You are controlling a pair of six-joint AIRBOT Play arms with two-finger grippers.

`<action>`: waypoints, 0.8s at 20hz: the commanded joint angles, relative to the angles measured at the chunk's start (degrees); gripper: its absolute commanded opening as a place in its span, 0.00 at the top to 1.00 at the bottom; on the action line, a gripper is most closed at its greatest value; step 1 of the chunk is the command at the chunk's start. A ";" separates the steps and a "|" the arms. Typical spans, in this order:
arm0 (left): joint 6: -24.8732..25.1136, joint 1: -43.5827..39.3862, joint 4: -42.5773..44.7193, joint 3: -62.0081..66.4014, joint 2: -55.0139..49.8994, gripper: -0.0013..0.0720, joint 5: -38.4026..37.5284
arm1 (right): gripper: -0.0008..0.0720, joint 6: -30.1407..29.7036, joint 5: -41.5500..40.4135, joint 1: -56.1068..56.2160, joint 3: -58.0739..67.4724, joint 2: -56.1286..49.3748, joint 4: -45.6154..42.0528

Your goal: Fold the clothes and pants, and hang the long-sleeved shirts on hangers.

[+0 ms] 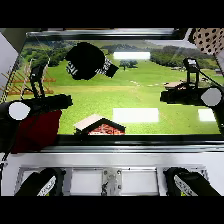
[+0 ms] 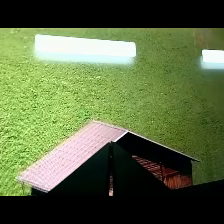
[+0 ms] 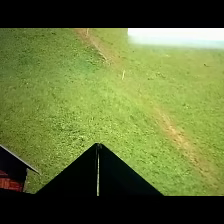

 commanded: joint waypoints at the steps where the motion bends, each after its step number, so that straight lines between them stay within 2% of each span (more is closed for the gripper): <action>1: 0.00 -0.02 0.04 -0.15 0.02 0.96 0.07 | 0.95 0.00 -0.15 0.04 -0.11 -0.04 0.02; 4: -0.02 -0.02 0.02 -0.15 0.02 0.96 0.57 | 0.95 0.02 -0.15 0.04 -0.15 -0.61 0.02; 6: 0.00 0.04 0.11 -0.13 0.02 0.96 6.14 | 0.95 0.00 -0.15 0.04 -0.15 -0.74 0.02; 8: 0.02 0.02 0.11 -0.13 0.02 0.96 7.26 | 0.95 0.02 -0.17 0.04 -0.15 -0.74 0.02; 10: 0.46 0.04 6.19 -0.13 0.02 0.96 5.60 | 0.95 0.02 -0.15 0.04 -0.15 -0.74 0.02; 11: 0.42 0.04 11.23 -0.13 0.04 0.71 3.96 | 0.95 0.02 -0.17 0.02 -0.15 -0.72 0.00; 12: -0.46 0.17 17.03 -0.15 -0.02 0.06 1.36 | 0.95 0.00 -0.15 0.04 -0.15 -0.74 0.02; 13: -2.78 1.01 21.90 -0.13 -0.46 0.01 -1.75 | 0.95 0.02 -0.15 0.04 -0.15 -0.74 0.02; 16: -3.67 7.69 32.79 -0.15 -5.40 0.01 -12.55 | 0.95 0.02 -0.15 0.04 -0.15 -0.72 0.02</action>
